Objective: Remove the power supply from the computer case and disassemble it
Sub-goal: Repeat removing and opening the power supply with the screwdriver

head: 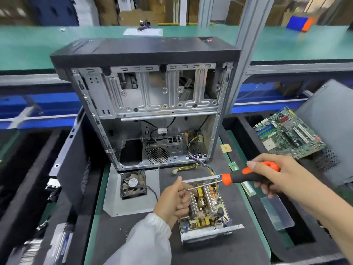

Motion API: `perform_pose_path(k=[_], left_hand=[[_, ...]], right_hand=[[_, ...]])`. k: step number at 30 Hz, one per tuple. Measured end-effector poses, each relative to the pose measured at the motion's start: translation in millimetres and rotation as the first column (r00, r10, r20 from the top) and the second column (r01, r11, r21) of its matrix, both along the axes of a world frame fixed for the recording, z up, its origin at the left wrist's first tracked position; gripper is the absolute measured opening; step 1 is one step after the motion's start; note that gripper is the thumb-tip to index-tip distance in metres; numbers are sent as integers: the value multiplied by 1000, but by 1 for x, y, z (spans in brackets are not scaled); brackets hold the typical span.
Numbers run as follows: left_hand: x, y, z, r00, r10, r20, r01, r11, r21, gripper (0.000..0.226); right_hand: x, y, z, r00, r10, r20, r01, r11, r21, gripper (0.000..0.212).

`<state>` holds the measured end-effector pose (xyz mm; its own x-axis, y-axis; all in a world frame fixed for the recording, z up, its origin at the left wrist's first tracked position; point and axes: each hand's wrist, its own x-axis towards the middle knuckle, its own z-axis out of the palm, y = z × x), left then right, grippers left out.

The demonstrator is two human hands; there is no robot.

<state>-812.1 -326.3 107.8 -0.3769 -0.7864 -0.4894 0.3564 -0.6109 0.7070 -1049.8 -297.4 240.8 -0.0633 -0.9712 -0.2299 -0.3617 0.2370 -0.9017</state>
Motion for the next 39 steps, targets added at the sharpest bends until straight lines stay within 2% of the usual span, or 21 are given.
perform_pose_path(k=[3,7,13,16,19,21,24,26,28,30,32,39], left_hand=[[4,1,1,999,36,-38,-38,998,-40,24],[6,-1,-2,996,90,1,-89,989,-114,20],[1,3,-10,947,234,221,-179,953,-243,23],[-4,7,-11,921,293,257,-242,947,-212,29],[-4,10,-14,886,315,339,-265,946,-189,24],[0,13,-19,811,291,507,-193,952,-238,25],[7,20,-35,525,292,800,47,928,-369,15],[10,25,-46,401,262,878,183,916,-357,8],[10,28,-55,339,214,916,268,912,-311,13],[10,28,-61,329,195,924,300,906,-298,22],[11,26,-66,362,206,909,295,900,-321,27],[12,21,-83,485,247,839,249,881,-403,34]], right_hand=[[-5,-6,-9,1000,10,22,-10,1000,-16,18],[-10,-16,-21,995,26,93,-24,999,-26,20],[-15,-27,-41,987,41,156,-32,998,-55,12],[-16,-29,-50,983,65,170,-52,996,-76,10],[-16,-29,-57,980,86,179,-64,990,-126,9],[-14,-29,-59,981,76,179,-42,982,-186,7],[-2,-29,-55,978,83,189,-25,956,-291,4],[11,-28,-50,974,123,189,-49,934,-354,9],[25,-28,-47,977,160,139,-91,910,-403,13],[41,-28,-45,980,192,53,-151,890,-431,18],[56,-27,-45,980,195,-26,-186,872,-452,23],[85,-25,-46,983,155,-100,-184,812,-553,29]])
